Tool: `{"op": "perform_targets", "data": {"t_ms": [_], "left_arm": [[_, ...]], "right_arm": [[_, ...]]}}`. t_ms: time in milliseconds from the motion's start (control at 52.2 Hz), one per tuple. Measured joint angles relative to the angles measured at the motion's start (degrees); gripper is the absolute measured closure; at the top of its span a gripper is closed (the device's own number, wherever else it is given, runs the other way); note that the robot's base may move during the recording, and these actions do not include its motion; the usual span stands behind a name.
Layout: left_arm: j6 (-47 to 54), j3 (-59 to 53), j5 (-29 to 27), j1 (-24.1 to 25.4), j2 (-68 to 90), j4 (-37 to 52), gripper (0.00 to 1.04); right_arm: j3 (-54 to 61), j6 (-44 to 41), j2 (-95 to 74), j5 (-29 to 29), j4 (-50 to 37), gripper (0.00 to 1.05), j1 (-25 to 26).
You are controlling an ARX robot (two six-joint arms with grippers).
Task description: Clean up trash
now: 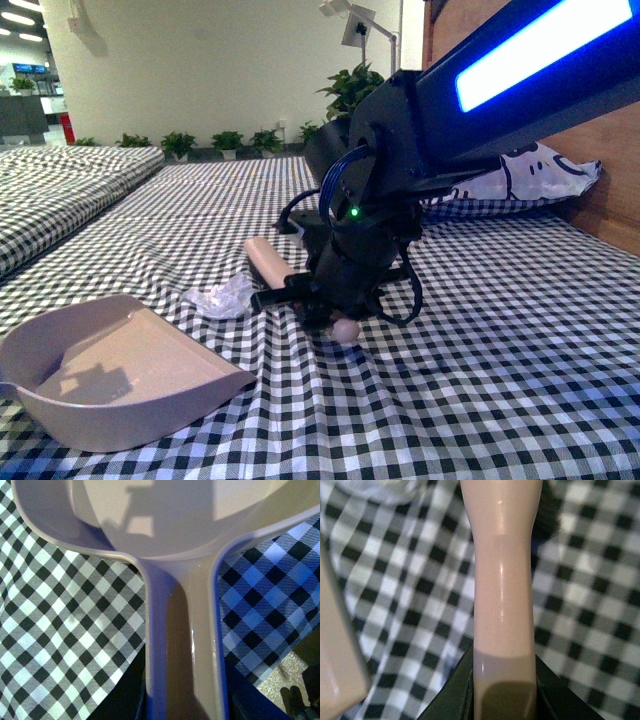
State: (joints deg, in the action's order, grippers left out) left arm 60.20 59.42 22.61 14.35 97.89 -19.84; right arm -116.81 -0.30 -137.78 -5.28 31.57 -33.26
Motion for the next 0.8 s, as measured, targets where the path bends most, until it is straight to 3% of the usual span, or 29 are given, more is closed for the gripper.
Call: {"op": "perform_targets", "data": {"t_ms": [249, 364, 536, 804], "left_arm": [[0.0, 0.0, 0.0, 0.0, 0.0, 0.0, 0.79], [0.0, 0.0, 0.0, 0.0, 0.0, 0.0, 0.79], [0.0, 0.0, 0.0, 0.0, 0.0, 0.0, 0.79], [0.0, 0.0, 0.0, 0.0, 0.0, 0.0, 0.79]], "right_arm": [[4.5, -8.0, 4.6, -18.5, 4.4, 0.85, -0.7], [4.6, -12.0, 7.4, -24.3, 7.1, 0.85, -0.2], [2.8, -14.8, 9.7, -19.7, 6.5, 0.85, 3.1], [4.5, -11.1, 9.6, -8.6, -4.2, 0.85, 7.1]]}}
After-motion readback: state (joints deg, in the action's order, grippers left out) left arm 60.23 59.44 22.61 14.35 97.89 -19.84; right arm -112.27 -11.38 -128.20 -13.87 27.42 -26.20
